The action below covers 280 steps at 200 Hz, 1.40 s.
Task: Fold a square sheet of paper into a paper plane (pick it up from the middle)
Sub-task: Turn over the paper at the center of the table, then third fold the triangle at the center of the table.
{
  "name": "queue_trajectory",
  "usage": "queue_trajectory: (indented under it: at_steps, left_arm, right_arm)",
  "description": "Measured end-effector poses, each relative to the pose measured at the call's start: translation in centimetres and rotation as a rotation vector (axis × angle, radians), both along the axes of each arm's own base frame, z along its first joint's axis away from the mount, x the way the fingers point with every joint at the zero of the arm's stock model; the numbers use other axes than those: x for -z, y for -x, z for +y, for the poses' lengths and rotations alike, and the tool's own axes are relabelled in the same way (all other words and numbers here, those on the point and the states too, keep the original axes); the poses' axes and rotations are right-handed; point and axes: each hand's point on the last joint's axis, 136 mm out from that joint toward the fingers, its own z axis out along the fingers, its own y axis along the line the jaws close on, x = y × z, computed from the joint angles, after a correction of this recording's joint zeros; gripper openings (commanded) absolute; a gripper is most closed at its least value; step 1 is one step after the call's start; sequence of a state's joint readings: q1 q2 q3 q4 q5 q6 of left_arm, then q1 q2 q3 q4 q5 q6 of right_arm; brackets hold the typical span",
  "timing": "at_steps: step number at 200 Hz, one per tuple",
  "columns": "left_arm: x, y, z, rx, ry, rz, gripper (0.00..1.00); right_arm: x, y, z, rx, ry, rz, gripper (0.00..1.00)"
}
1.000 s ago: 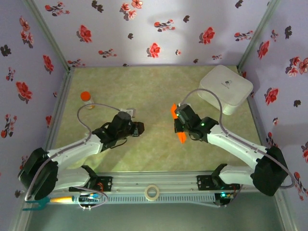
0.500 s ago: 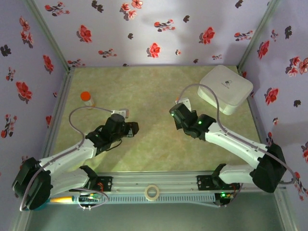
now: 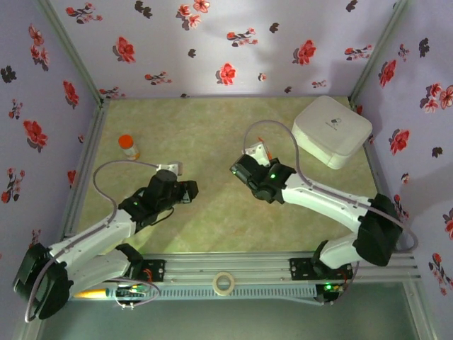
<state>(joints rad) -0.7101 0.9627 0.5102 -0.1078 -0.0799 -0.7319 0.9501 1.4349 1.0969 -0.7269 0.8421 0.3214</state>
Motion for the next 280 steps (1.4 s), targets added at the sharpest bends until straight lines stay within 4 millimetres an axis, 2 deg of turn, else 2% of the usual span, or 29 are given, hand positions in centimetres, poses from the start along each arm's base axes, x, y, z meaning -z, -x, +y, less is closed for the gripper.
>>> queue_trajectory:
  at_steps: [23,49,79,102,110,121,131,139,150,157,177,197,221,235,253,280]
  left_arm:
    - [-0.1,0.3,0.9,-0.025,-0.008,-0.001,0.37]
    - [-0.6,0.5,2.0,-0.063,-0.010,-0.012,0.37]
    - [-1.4,0.7,3.2,-0.105,-0.008,-0.037,0.38]
    - [-1.6,1.0,3.8,-0.119,-0.011,-0.047,0.39]
    - [-1.6,1.0,3.9,-0.121,-0.012,-0.048,0.40]
    - [-1.6,1.1,4.0,-0.122,-0.015,-0.046,0.40]
    - [-1.5,1.1,4.0,-0.122,-0.016,-0.045,0.40]
    - [-1.5,1.1,4.0,-0.120,-0.017,-0.044,0.40]
    - [-1.3,1.1,3.8,-0.116,-0.019,-0.036,0.41]
    - [-1.1,1.1,3.7,-0.109,-0.020,-0.028,0.41]
    - [-0.3,1.1,2.8,-0.079,-0.016,0.002,0.41]
    - [0.8,1.0,1.5,-0.035,-0.007,0.043,0.37]
    - [2.8,1.1,-0.3,0.032,0.001,0.124,0.31]
    - [3.8,1.2,-1.5,0.073,0.007,0.175,0.30]
    - [4.2,1.0,-2.8,0.109,0.034,0.203,0.30]
    - [4.2,0.8,-3.9,0.128,0.071,0.215,0.28]
  right_arm:
    - [1.4,0.1,0.6,-0.011,0.065,0.014,0.02]
    - [4.5,0.5,2.1,-0.028,0.116,0.068,0.04]
    - [9.2,1.4,5.1,-0.060,0.111,0.202,0.07]
    - [11.6,2.4,7.5,-0.076,0.026,0.288,0.14]
    - [12.0,2.8,8.2,-0.081,-0.020,0.314,0.18]
    - [12.2,3.1,9.4,-0.088,-0.100,0.343,0.29]
    - [12.2,3.5,10.6,-0.108,-0.169,0.371,0.32]
    - [11.8,3.6,11.5,-0.119,-0.237,0.391,0.33]
    - [11.0,3.9,12.4,-0.136,-0.333,0.410,0.42]
    - [10.4,3.9,12.6,-0.141,-0.399,0.418,0.44]
    - [8.2,3.4,11.5,-0.122,-0.607,0.425,0.42]
    - [7.1,2.1,7.8,-0.036,-0.810,0.399,0.33]
    - [8.6,1.0,3.0,0.111,-0.985,0.403,0.21]
    - [10.2,1.2,1.4,0.186,-1.046,0.440,0.19]
    - [11.7,2.0,0.8,0.243,-1.098,0.501,0.16]
    - [11.9,2.3,2.0,0.258,-1.170,0.569,0.13]
